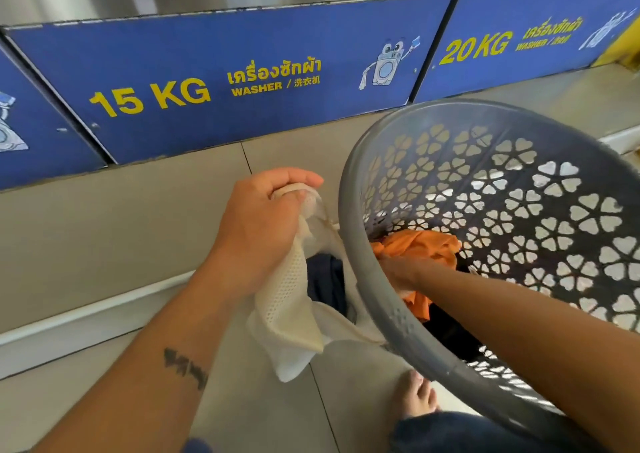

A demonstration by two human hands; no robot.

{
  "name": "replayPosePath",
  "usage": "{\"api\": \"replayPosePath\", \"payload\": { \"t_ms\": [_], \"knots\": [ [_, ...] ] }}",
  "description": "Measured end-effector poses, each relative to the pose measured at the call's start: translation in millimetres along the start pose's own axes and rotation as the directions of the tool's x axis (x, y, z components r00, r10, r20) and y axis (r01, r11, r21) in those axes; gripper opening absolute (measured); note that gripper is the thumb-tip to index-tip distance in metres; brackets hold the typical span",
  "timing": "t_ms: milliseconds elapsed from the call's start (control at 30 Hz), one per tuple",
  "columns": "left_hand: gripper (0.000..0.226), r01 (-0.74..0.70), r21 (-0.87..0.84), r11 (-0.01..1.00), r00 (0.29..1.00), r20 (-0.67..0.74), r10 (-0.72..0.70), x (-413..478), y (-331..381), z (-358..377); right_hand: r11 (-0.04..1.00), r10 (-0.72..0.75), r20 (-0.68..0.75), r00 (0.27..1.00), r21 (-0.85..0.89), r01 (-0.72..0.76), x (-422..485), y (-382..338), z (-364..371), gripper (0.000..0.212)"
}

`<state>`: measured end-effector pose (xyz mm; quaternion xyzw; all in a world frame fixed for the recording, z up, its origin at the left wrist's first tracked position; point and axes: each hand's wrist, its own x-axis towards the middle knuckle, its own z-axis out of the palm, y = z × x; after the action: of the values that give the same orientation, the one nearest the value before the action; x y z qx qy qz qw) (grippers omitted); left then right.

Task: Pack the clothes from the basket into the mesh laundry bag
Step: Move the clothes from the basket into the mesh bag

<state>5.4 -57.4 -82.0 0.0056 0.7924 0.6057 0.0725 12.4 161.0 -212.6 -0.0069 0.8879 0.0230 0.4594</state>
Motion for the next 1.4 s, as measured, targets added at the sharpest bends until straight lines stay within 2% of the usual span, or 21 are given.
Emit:
{"api": "replayPosePath", "payload": {
  "t_ms": [133, 233, 333, 433, 533, 667, 767, 833, 933, 1033, 1133, 1200, 1267, 1300, 1333, 1400],
  "knots": [
    [0.034, 0.004, -0.013, 1.0, 1.0, -0.005, -0.004, 4, 2, -2, 0.994, -0.063, -0.098, 0.993, 0.087, 0.072, -2, 9, 0, 0.047],
    [0.034, 0.008, -0.02, 1.0, 1.0, -0.009, -0.008, 7, 8, -6, 0.974, -0.054, -0.226, 0.973, 0.201, 0.101, -23, 18, -16, 0.026],
    [0.033, 0.004, -0.02, 1.0, 0.999, -0.046, -0.005, 3, 16, -17, 0.862, -0.01, -0.372, 0.928, 0.466, 0.196, -63, 21, -32, 0.021],
    [0.03, -0.025, -0.034, 0.999, 0.996, -0.084, 0.022, -7, 29, -29, 0.74, 0.024, -0.479, 0.877, 0.599, 0.307, -121, 23, -52, 0.007],
    [0.031, -0.067, -0.041, 0.997, 0.992, -0.107, 0.062, -22, 44, -38, 0.673, 0.059, -0.616, 0.786, 0.605, 0.424, -182, 16, -70, 0.01],
    [0.028, -0.085, -0.077, 0.993, 0.989, -0.127, 0.075, -44, 58, -45, 0.603, 0.159, -0.763, 0.626, 0.577, 0.551, -238, -14, -80, 0.019],
    [0.026, -0.108, -0.08, 0.991, 0.985, -0.141, 0.096, -60, 65, -50, 0.658, 0.291, -0.845, 0.448, 0.517, 0.547, -258, -48, -79, 0.016],
    [0.025, -0.108, -0.081, 0.991, 0.983, -0.158, 0.094, -68, 68, -53, 0.693, 0.324, -0.864, 0.386, 0.494, 0.524, -259, -72, -73, 0.015],
    [0.022, -0.08, -0.097, 0.992, 0.98, -0.191, 0.06, -77, 70, -56, 0.75, 0.253, -0.898, 0.36, 0.417, 0.514, -244, -98, -52, 0.014],
    [0.021, -0.065, -0.132, 0.989, 0.973, -0.226, 0.033, -84, 71, -63, 0.784, 0.052, -0.936, 0.348, 0.254, 0.566, -231, -118, -26, 0.012],
    [0.023, -0.047, -0.147, 0.988, 0.971, -0.237, 0.011, -87, 71, -70, 0.766, -0.138, -0.938, 0.319, 0.103, 0.635, -225, -133, -15, 0.011],
    [0.023, -0.048, -0.154, 0.987, 0.973, -0.231, 0.011, -87, 70, -72, 0.716, -0.258, -0.888, 0.381, 0.089, 0.693, -227, -137, -14, 0.004],
    [0.024, -0.059, -0.125, 0.99, 0.974, -0.223, 0.03, -88, 70, -73, 0.662, -0.348, -0.781, 0.519, 0.187, 0.726, -231, -133, -14, 0.028],
    [0.024, -0.063, -0.111, 0.992, 0.975, -0.217, 0.038, -88, 70, -74, 0.649, -0.348, -0.766, 0.54, 0.219, 0.728, -235, -131, -16, 0.036],
    [0.024, -0.064, -0.101, 0.993, 0.977, -0.21, 0.042, -88, 70, -74, 0.642, -0.325, -0.792, 0.517, 0.216, 0.735, -237, -127, -17, 0.039],
    [0.024, -0.059, -0.072, 0.996, 0.978, -0.203, 0.043, -87, 70, -75, 0.706, -0.193, -0.901, 0.389, 0.147, 0.692, -240, -119, -23, 0.041]
  ]
}}
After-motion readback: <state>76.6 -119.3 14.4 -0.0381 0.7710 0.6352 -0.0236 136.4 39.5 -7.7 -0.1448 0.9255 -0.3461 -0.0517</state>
